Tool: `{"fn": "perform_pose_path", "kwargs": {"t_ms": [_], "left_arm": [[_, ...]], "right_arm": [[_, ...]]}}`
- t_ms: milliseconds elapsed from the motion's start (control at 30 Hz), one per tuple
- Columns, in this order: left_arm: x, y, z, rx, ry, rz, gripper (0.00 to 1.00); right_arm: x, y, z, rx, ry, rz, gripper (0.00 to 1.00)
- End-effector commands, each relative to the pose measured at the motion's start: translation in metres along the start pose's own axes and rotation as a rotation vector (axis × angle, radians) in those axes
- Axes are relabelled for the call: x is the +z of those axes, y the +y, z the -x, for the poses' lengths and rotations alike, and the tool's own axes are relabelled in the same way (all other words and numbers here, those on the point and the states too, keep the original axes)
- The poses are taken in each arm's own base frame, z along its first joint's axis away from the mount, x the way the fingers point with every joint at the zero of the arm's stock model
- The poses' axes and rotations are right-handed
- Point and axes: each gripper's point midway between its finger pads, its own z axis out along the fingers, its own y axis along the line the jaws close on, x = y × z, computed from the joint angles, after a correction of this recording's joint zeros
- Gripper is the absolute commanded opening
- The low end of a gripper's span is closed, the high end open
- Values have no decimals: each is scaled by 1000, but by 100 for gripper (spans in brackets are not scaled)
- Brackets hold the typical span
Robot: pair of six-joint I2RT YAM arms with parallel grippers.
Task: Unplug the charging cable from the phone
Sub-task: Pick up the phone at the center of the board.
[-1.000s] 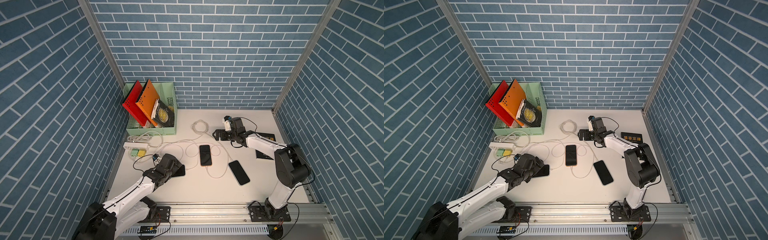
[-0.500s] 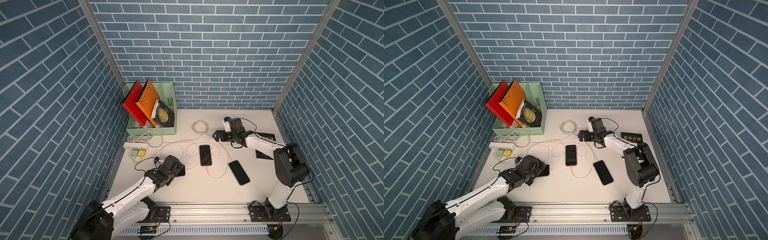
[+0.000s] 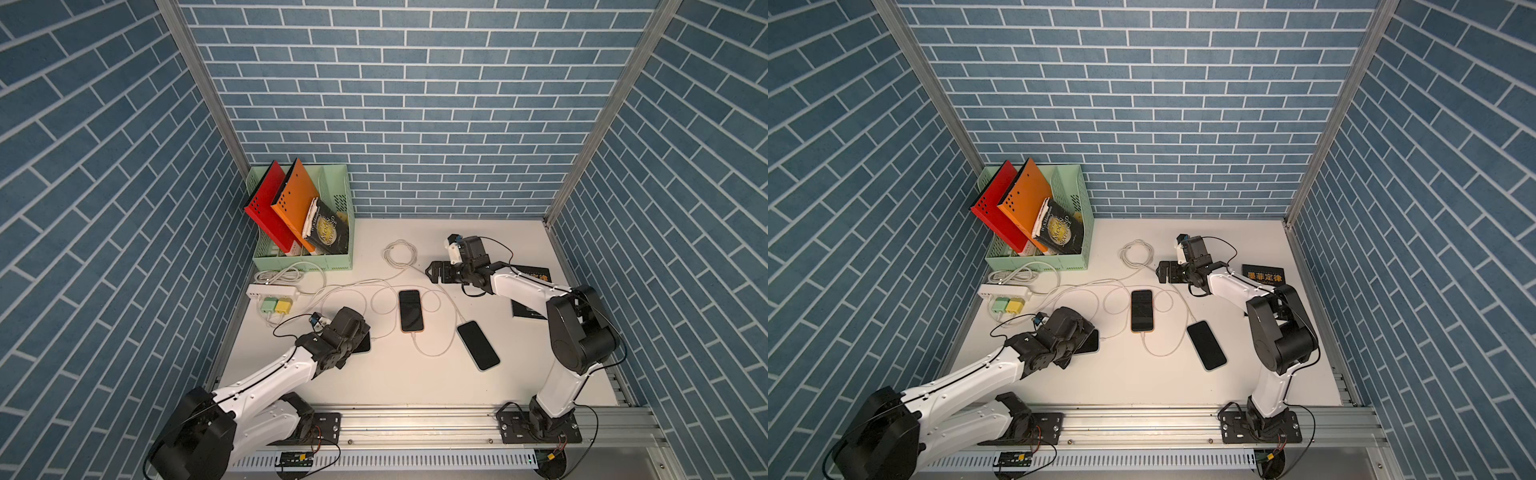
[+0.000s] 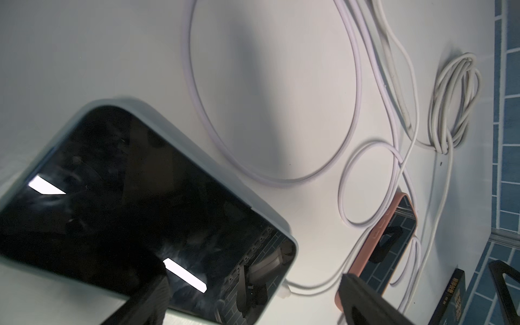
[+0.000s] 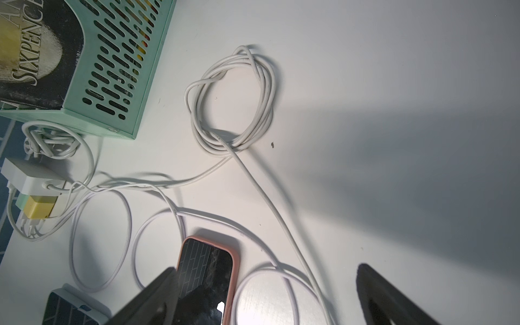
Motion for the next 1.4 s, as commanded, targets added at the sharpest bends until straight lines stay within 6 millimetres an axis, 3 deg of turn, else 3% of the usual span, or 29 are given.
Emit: {"fn": "perform_pose_path", "kwargs": {"t_ms": [0,267,533,733,1067,1367], "left_arm": [[2,38,-11,18,39,142,100],[-21,37,-5,11,23,128,100],[-20,37,-7,6,26,118,100],[-6,38,-7,26,9,139,100],[14,31,15,130,-87,206,100],[41,-4,27,247,-90,218,100]], "right_arm": [[-2,-7,-9,-8,22,-10,99],[2,-13,-13,12,25,-10,99],[6,-14,-13,16,32,-2,100],[2,-18,-11,23,26,-10,100],[-5,-26,-7,35,15,-31,100],[-14,-39,-9,53,7,-61,100]]}}
